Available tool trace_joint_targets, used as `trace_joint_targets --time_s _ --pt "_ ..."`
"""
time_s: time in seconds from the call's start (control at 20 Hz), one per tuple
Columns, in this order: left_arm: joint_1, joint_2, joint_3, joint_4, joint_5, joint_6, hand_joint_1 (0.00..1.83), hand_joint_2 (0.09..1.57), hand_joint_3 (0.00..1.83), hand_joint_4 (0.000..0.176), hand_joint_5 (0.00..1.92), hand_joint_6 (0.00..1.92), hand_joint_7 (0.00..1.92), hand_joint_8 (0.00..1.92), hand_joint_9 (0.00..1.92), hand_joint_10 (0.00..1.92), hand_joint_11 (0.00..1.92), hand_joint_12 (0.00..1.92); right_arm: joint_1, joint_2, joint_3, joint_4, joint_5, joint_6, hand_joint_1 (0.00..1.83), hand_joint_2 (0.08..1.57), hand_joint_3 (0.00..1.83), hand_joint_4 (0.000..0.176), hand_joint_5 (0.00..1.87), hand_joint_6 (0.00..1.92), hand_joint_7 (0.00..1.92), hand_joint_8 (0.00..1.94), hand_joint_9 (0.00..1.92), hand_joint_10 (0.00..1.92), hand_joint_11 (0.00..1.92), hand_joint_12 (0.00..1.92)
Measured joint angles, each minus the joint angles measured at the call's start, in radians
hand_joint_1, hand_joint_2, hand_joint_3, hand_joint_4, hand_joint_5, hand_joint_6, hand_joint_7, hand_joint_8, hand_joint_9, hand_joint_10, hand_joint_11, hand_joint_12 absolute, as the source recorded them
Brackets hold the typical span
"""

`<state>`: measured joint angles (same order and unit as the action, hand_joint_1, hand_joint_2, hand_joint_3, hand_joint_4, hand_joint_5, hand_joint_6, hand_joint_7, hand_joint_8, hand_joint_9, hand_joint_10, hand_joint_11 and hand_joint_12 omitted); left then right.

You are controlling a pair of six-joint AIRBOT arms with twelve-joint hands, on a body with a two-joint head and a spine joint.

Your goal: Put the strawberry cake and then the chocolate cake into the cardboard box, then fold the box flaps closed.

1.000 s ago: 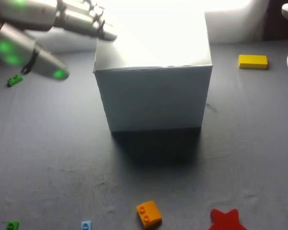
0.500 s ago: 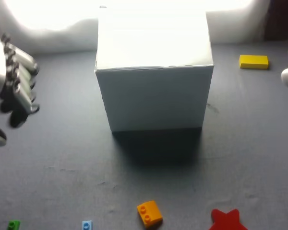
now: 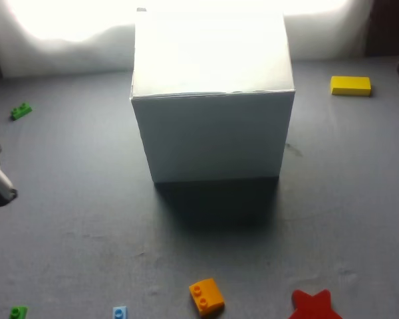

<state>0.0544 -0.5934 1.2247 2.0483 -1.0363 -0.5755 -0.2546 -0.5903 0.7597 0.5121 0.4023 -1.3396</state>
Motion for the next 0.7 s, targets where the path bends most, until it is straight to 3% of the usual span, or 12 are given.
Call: trace_joint_targets --time_s 0.15,0.25,0.3,0.35,0.4,0.6,0.7 --pt "0.001 0.03 0.024 -0.003 -0.018 -0.009 0.46 1.47 0.0 0.0 0.86 1.8 1.1 1.76 1.09 1.92 1.0 1.92 0.0 0.0 -0.002 -0.001 0.0 -0.001 0.97 1.26 0.14 0.0 0.63 1.58 1.04 1.74 0.99 1.92 0.68 1.92" --pt "0.0 0.036 0.058 -0.002 -0.027 -0.022 0.44 1.48 0.0 0.0 0.83 1.83 1.08 1.78 1.07 1.92 0.99 1.92 -0.006 0.0 -0.005 -0.019 -0.002 -0.002 0.91 1.09 0.59 0.0 0.61 1.75 1.05 1.84 1.01 1.92 0.73 1.92" --pt "-0.006 0.036 0.074 -0.002 -0.034 -0.025 0.4 1.49 0.01 0.0 0.83 1.83 1.07 1.77 1.06 1.92 0.99 1.92 -0.007 0.001 -0.01 -0.035 -0.006 -0.003 0.92 1.07 0.63 0.0 0.62 1.75 1.06 1.82 1.02 1.92 0.75 1.92" --pt "-0.027 0.036 0.084 0.005 -0.042 -0.026 0.39 1.49 0.0 0.0 0.83 1.81 1.07 1.75 1.05 1.92 0.97 1.92 -0.011 0.0 -0.011 -0.04 -0.012 -0.001 0.94 1.1 0.53 0.0 0.62 1.69 1.03 1.81 0.99 1.92 0.73 1.92" --pt "-0.048 0.035 0.09 0.004 -0.046 -0.033 0.39 1.49 0.0 0.0 0.84 1.8 1.07 1.75 1.05 1.92 0.98 1.92 -0.015 0.0 -0.012 -0.044 -0.014 0.0 0.94 1.1 0.55 0.0 0.62 1.7 1.03 1.85 1.01 1.92 0.8 1.92" --pt "-0.13 0.029 0.098 0.048 -0.09 -0.068 0.39 1.49 0.0 0.0 0.85 1.83 1.06 1.78 1.03 1.92 0.93 1.92 -0.014 0.0 -0.011 -0.06 -0.029 0.001 0.94 0.99 0.78 0.0 0.65 1.78 1.05 1.91 1.02 1.92 0.77 1.92" --pt "-0.177 0.028 0.103 0.081 -0.106 -0.081 0.39 1.49 0.0 0.0 0.84 1.86 1.03 1.77 1.0 1.92 0.9 1.92 -0.014 0.0 -0.011 -0.083 -0.046 0.001 0.96 1.05 0.65 0.0 0.63 1.73 1.04 1.82 0.98 1.92 0.65 1.92"
